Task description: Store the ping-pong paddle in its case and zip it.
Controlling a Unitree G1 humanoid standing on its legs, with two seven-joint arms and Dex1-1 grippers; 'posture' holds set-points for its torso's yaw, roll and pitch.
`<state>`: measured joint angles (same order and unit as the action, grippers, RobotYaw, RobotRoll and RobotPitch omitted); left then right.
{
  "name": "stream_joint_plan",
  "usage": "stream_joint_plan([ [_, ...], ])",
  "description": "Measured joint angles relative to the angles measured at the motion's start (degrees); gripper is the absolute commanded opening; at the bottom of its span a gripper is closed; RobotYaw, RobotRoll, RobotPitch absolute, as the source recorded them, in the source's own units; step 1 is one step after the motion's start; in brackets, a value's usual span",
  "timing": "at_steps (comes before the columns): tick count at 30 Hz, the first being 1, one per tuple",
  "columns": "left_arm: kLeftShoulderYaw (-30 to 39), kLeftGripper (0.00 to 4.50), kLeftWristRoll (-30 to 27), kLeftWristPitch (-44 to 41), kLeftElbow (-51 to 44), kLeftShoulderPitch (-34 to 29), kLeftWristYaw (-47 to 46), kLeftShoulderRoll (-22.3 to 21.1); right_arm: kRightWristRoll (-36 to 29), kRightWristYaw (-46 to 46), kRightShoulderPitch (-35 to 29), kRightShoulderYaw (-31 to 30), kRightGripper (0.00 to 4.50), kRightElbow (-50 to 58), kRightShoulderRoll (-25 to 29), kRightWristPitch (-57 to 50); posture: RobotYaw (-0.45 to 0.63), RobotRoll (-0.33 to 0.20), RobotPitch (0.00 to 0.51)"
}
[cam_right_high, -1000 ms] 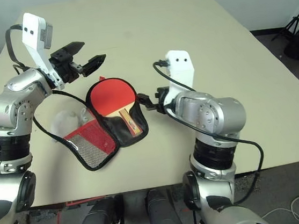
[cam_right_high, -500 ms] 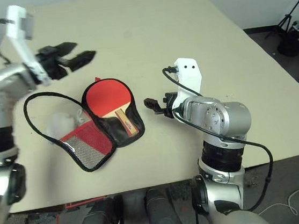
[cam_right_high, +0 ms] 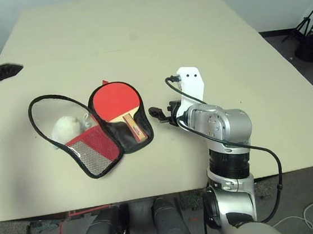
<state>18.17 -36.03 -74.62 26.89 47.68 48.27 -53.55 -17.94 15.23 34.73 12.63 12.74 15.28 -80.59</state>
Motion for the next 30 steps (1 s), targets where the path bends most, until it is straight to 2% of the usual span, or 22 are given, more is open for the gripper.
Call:
stream_joint_plan([
  [3,2.02,4.50,-1.28,-2.81,0.38,-3.25,-0.07,1.59,-0.06,-0.04,-0.44,0.00,4.45,0.01,0.01,0.03,-0.01,0.000,0.161],
  [5,3.94,4.50,-2.45,-4.06,0.34,-3.23,-0.84,2.98,-0.09,-0.06,-0.66,0.01,4.45,0.03,0.00,0.03,-0.02,0.000,0.164],
  [7,7.73,4.50,-4.28,-6.31,0.18,-2.50,-2.65,6.60,-0.11,-0.14,-1.07,0.03,4.45,0.12,0.00,0.02,-0.02,0.000,0.166],
  [12,14.34,4.50,-8.25,-14.15,-0.74,1.21,-8.85,19.55,-0.12,-0.62,-1.29,0.09,4.45,0.25,-0.06,0.02,-0.04,0.000,0.168],
  [15,16.81,4.50,-10.08,-16.58,-1.53,4.87,-11.86,24.59,-0.09,-1.13,-1.43,0.26,4.45,0.34,-0.06,0.08,-0.05,0.000,0.170],
  [20,18.26,4.50,-11.32,-16.94,-1.91,7.31,-17.36,34.16,0.13,-2.89,-1.73,1.58,4.45,0.41,-0.45,1.28,-0.06,0.000,0.174],
  [24,19.04,4.50,-11.30,-16.29,-1.29,11.95,-20.02,38.49,0.64,-4.93,-1.28,3.26,4.45,0.41,-0.49,2.49,-0.07,0.000,0.177],
  [28,17.66,4.50,-10.93,-10.44,3.98,17.62,-21.20,44.49,1.06,-8.12,3.61,8.18,4.45,0.41,-0.58,4.20,-0.08,0.000,0.178],
  [30,16.00,4.50,-10.86,-8.60,5.74,18.78,-21.31,45.94,0.78,-8.78,5.92,9.83,4.45,0.92,-0.95,4.57,-0.09,0.000,0.179],
])
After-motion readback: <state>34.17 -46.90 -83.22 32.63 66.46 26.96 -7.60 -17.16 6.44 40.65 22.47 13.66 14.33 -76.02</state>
